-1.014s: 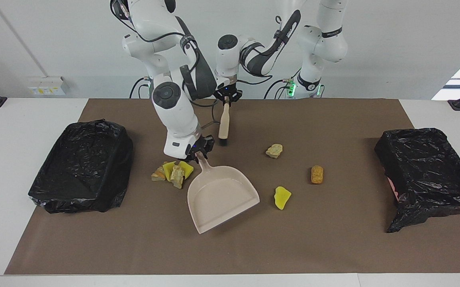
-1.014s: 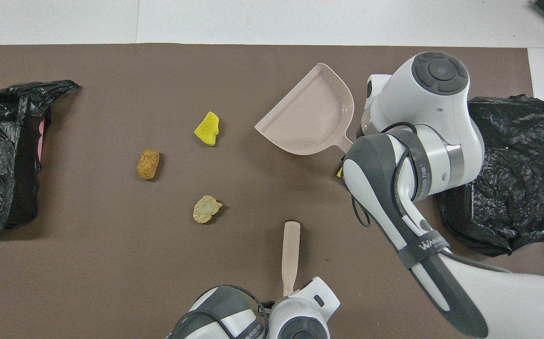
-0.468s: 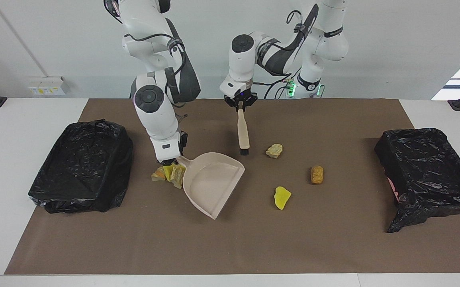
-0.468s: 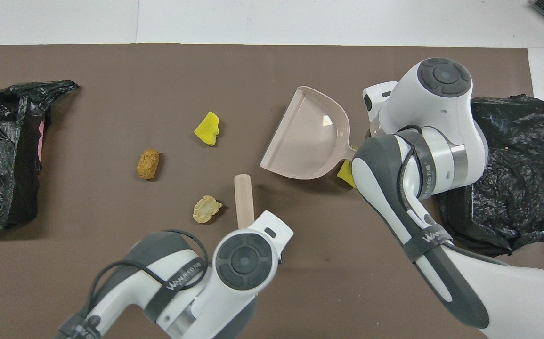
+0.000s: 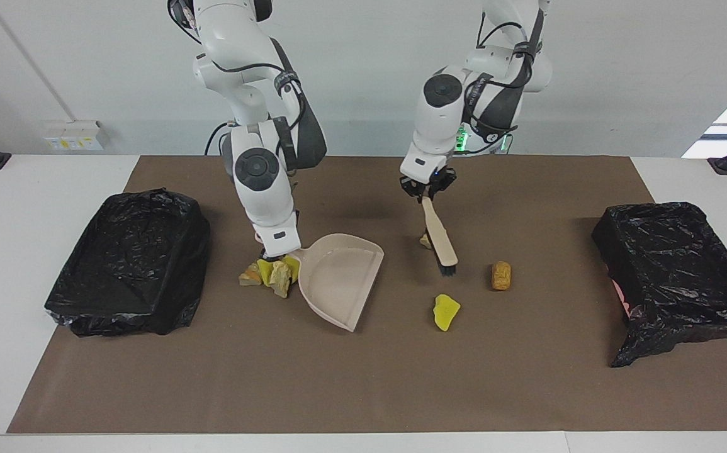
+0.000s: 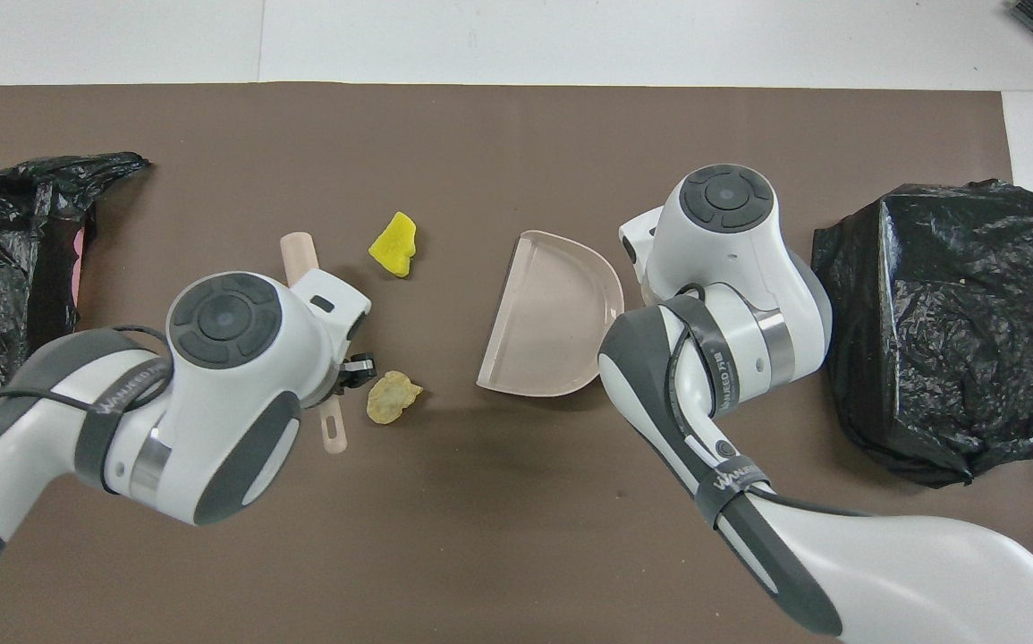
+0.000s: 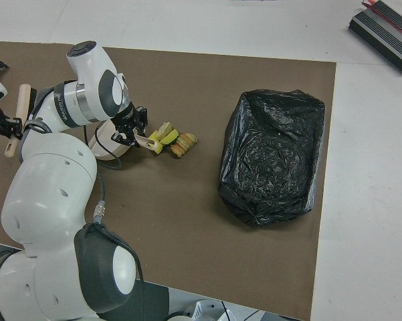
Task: Sweep and dump trash in bin
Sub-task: 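Sweep the crumbs and nugget into the dustpan with the left gripper's brush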
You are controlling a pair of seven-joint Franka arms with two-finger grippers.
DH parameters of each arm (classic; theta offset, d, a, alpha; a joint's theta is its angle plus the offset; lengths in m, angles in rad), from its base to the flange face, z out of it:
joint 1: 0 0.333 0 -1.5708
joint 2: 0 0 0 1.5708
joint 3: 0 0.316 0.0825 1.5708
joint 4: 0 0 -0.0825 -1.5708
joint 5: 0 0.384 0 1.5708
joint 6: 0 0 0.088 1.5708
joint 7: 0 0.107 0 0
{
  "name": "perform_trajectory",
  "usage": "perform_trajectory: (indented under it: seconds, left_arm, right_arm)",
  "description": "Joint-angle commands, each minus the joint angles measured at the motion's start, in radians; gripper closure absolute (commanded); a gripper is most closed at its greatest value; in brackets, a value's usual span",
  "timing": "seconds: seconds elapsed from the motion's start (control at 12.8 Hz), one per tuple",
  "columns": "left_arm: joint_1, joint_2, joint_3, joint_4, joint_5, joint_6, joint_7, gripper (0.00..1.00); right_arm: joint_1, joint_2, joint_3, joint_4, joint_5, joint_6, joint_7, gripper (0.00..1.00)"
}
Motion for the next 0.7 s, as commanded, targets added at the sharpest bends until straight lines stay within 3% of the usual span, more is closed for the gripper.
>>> perform_trajectory:
  seconds: [0.0,0.23,0.47,0.62]
  left_arm:
    - [0.098,0.027,-0.017,0.032,0.035,-0.033,0.039,1.00]
    - [0.173,-0.019,-0.017,-0.063,0.042,-0.037,0.047,1.00]
    - [0.180,-0.094,-0.018,-0.210,0.039,-0.004,0.039,1.00]
    - [0.161,-0.115,-0.024,-0.248,0.029,0.009,0.028,1.00]
  right_arm:
    - [0.020,-0.023,0.017,-0.027,-0.010,0.026,-0.010,1.00]
    - [0.029,-0.046,0.017,-0.090,-0.009,0.078,-0.009,1.00]
    - [0.031,-0.049,0.017,-0.110,-0.003,0.103,0.013,1.00]
    - [0.035,-0.051,0.020,-0.110,-0.003,0.103,0.036,1.00]
